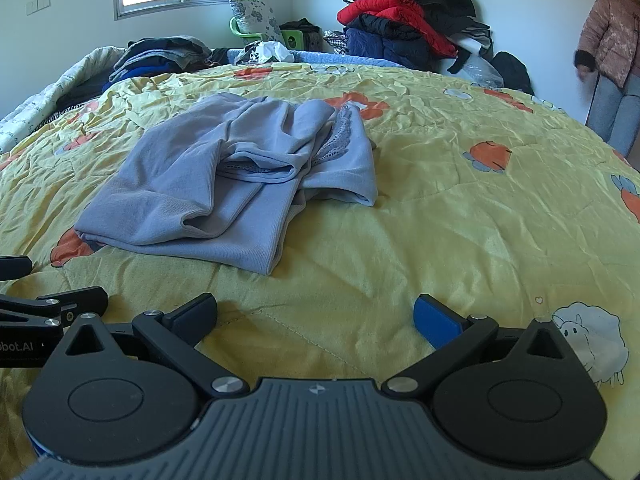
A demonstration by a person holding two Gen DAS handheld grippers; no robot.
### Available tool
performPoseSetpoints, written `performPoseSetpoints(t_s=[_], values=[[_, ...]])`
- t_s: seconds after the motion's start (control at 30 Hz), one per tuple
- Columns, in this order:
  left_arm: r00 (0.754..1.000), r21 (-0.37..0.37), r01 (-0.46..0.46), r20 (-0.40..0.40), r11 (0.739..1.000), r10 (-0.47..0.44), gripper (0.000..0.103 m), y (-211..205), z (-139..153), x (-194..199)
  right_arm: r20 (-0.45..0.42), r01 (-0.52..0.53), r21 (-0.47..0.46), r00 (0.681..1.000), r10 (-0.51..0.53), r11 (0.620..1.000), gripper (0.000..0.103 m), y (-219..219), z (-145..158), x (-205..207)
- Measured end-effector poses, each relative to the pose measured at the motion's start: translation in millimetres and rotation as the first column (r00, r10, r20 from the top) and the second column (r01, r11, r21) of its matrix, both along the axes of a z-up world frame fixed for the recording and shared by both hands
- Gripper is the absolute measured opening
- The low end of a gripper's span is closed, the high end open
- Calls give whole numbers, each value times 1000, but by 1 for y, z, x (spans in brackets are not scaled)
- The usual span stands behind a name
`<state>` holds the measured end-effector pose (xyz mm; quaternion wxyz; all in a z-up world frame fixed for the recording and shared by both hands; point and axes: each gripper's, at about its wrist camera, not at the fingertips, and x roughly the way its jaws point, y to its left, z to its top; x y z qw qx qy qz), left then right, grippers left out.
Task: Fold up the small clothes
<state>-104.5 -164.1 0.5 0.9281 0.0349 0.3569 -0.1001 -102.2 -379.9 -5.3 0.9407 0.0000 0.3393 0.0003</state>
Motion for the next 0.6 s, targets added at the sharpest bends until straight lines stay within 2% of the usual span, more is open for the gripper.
performPoseSetpoints(t_s=[0.6], values=[[1000, -36, -30, -2, 999, 30, 102, 8, 1, 3, 0, 0, 0, 1000, 0, 1000, 102, 0, 0, 0]])
